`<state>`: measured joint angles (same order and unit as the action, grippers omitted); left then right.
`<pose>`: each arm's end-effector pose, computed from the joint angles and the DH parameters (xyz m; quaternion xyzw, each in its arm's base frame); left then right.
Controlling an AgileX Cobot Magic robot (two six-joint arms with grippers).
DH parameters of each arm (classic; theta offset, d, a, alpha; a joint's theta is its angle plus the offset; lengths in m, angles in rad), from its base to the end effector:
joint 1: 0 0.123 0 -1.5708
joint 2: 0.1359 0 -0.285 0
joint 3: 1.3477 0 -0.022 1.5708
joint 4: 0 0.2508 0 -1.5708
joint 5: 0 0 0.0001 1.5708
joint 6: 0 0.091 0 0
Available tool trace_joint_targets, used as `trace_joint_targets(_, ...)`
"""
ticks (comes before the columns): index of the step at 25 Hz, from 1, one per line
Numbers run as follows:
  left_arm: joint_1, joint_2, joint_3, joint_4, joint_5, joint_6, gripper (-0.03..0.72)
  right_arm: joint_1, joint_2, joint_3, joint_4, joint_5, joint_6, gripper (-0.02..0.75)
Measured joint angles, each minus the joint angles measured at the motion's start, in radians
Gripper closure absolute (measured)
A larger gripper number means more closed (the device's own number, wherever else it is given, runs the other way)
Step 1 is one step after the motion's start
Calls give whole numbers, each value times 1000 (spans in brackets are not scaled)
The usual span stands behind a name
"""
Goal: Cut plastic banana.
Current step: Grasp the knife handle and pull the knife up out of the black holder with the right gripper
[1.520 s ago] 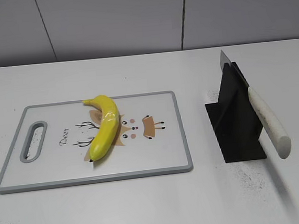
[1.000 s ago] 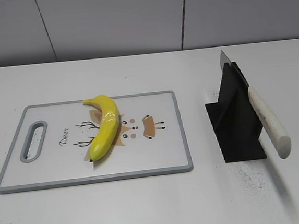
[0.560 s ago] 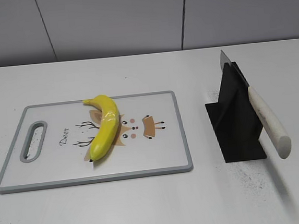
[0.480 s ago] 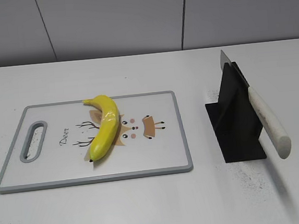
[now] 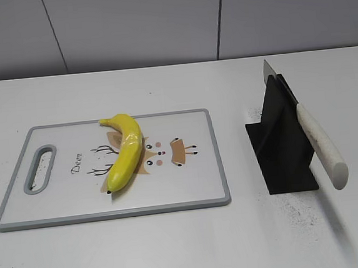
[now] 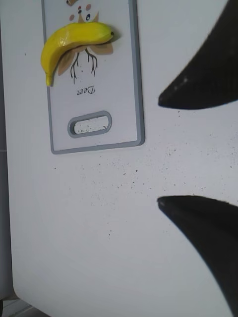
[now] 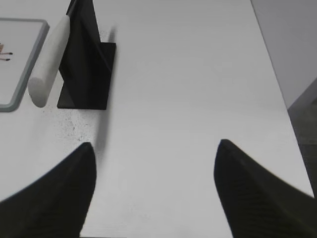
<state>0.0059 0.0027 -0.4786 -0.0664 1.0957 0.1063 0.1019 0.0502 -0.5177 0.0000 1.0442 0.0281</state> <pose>-0.0037 -0.0054 0.2687 0.0450 0.8666 -0.0053 0.4969 0.0018 0.0002 0.2837 -0.0316 0.8568 0.0334 0.5136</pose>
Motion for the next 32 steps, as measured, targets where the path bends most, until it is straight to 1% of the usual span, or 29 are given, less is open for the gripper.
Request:
trace_joint_targets(6, 0, 0, 0, -1, 0, 0, 154, 0, 233, -103, 12, 14, 1, 175)
trace_joint_targets(11, 0, 0, 0, -2, 0, 0, 154, 0, 456, -232, 19, 127, 1, 177)
trace_joint_targets(13, 0, 0, 0, -2, 0, 0, 154, 0, 538, -273, 36, 158, 1, 188)
trace_joint_targets(16, 0, 0, 0, -2, 0, 0, 154, 15, 642, -311, 78, 161, 1, 197)
trace_joint_targets(19, 0, 0, 0, -2, 0, 0, 154, 62, 707, -325, 110, 164, 24, 199)
trace_joint_targets(24, 0, 0, 0, -2, 0, 0, 154, 147, 828, -374, 107, 169, 78, 199)
trace_joint_targets(28, 0, 0, 0, -2, 0, 0, 154, 221, 955, -447, 106, 169, 113, 201)
trace_joint_targets(32, 0, 0, 0, -2, 0, 0, 154, 251, 1104, -533, 118, 169, 123, 214)
